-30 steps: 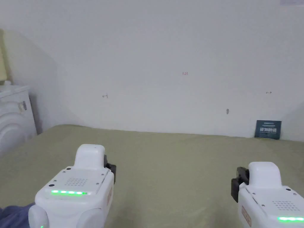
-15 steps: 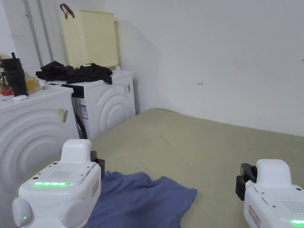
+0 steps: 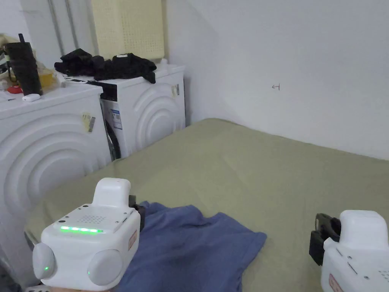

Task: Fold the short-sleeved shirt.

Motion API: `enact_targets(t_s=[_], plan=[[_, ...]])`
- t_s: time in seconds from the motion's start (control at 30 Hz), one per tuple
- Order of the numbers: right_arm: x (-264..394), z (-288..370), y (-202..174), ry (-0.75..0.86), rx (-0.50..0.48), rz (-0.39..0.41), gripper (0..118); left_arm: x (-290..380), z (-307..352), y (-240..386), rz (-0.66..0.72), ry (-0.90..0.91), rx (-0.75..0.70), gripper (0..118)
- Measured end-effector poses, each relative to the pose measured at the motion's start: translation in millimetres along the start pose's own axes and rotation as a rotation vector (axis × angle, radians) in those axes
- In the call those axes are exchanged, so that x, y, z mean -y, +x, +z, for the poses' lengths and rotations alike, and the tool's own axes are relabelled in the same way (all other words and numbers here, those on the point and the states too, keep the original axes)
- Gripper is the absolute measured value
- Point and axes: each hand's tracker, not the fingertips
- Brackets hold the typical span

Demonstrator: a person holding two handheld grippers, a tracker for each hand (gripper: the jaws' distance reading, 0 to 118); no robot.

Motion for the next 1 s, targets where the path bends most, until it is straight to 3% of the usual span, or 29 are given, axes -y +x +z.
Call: enact_targets(t_s=[0.23,0.33,0.5,0.53,0.57,0.6,0.63,0.87,0.93,0.97,1.0], plan=[[22.1,-24.6,5.4,-0.061,0.001,-0.005,2,24.0,-91.5,34.5,-0.047,-0.212,0.092,0],[33.5,-30.9,7.8,-0.094,0.004,-0.016,2,41.8,-137.4,45.1,-0.005,-0.343,0.179,0],[51.8,-38.8,14.1,-0.150,0.016,-0.032,2,73.0,-190.3,66.9,-0.037,-0.514,0.253,9],[55.8,-40.6,15.0,-0.162,0.019,-0.032,2,77.9,-196.5,70.7,-0.041,-0.539,0.255,18],[59.2,-41.9,16.2,-0.173,0.021,-0.031,2,82.1,-203.2,74.4,-0.054,-0.566,0.285,46],[63.0,-43.2,17.6,-0.187,0.025,-0.030,2,88.3,-212.9,77.8,-0.054,-0.613,0.324,99],[66.7,-43.9,19.4,-0.198,0.029,-0.031,2,92.1,-213.6,80.5,-0.043,-0.614,0.323,118],[80.3,-34.0,34.1,-0.252,0.049,-0.050,2,119.6,-228.9,108.9,-0.119,-0.663,0.280,111],[80.5,-24.2,40.2,-0.256,0.056,-0.045,2,118.8,-222.8,111.3,-0.164,-0.625,0.265,101],[80.1,-19.5,43.3,-0.255,0.063,-0.041,2,114.4,-217.0,110.4,-0.150,-0.617,0.273,82],[79.5,-13.5,47.7,-0.252,0.069,-0.040,2,108.5,-209.7,109.7,-0.148,-0.584,0.274,33]])
